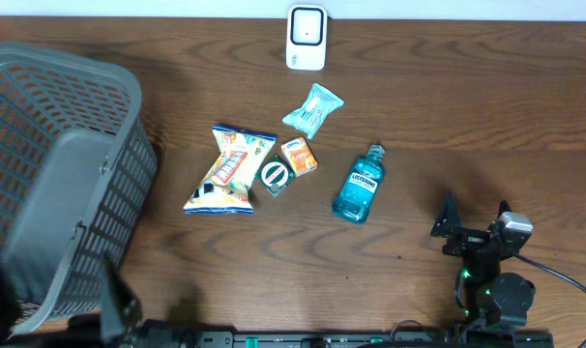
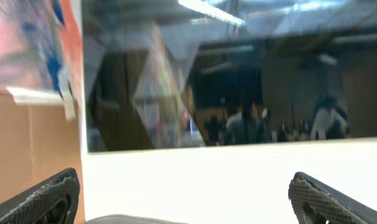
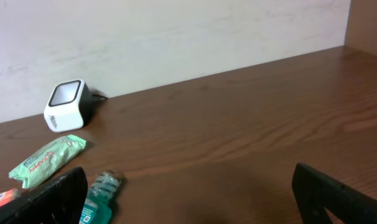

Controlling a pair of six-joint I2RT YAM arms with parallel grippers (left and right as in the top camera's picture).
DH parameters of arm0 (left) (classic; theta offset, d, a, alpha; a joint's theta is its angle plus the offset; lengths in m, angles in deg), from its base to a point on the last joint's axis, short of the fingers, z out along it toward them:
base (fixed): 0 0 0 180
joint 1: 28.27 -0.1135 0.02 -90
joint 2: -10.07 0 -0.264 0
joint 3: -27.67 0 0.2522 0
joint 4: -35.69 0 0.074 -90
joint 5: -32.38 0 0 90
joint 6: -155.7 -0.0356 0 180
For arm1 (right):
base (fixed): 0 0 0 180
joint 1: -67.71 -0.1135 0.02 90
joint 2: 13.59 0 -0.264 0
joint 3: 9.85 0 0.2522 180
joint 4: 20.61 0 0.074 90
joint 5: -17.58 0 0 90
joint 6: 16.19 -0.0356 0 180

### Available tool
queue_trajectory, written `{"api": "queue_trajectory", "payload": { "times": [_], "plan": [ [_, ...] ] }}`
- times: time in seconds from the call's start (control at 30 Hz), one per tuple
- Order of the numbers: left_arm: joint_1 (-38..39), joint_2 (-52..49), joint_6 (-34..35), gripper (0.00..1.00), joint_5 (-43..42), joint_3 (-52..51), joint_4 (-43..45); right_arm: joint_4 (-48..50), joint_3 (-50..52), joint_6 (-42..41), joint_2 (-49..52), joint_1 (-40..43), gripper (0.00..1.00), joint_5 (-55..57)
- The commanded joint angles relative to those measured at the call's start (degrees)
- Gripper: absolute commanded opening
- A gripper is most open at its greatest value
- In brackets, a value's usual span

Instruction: Scan the item barcode

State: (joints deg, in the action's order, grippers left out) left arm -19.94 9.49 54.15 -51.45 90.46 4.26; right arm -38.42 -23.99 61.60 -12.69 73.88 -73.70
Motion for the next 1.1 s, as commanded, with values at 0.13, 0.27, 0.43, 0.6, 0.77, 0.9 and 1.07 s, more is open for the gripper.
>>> {"api": "queue_trajectory", "payload": {
  "times": [0.13, 0.27, 0.43, 0.6, 0.77, 0.9, 1.07],
  "plan": [
    [-0.28, 0.37, 10.47, 0.98, 0.28, -10.40, -9.62, 0.00, 0.07, -7.85, -0.15, -0.26, 0.99, -2.95],
    [-0.28, 0.37, 15.28, 0.98, -2.05, -16.37, -10.32, 0.04, 0.07, -20.09, -0.15, -0.26, 0.99, -2.99],
    [-0.28, 0.37, 15.08, 0.98, -9.90, -23.76, -8.79, 0.07, 0.07, -25.07, -0.15, -0.26, 0.99, -3.02],
    [-0.28, 0.37, 16.39, 0.98, -9.84, -29.11, -6.69, 0.13, 0.07, -25.07, -0.15, -0.26, 0.99, -3.21],
    [-0.28, 0.37, 19.63, 0.98, -9.84, -33.94, 0.46, 0.52, 0.07, -25.09, -0.15, -0.26, 0.99, -7.61],
    [-0.28, 0.37, 20.44, 0.98, -9.86, -36.79, 1.25, 0.90, 0.07, -25.09, -0.15, -0.26, 0.99, -12.28],
    [-0.28, 0.37, 23.98, 0.98, -9.84, -40.41, 1.70, 1.29, 0.07, -25.07, -0.15, -0.26, 0.99, -18.01]
  ]
}}
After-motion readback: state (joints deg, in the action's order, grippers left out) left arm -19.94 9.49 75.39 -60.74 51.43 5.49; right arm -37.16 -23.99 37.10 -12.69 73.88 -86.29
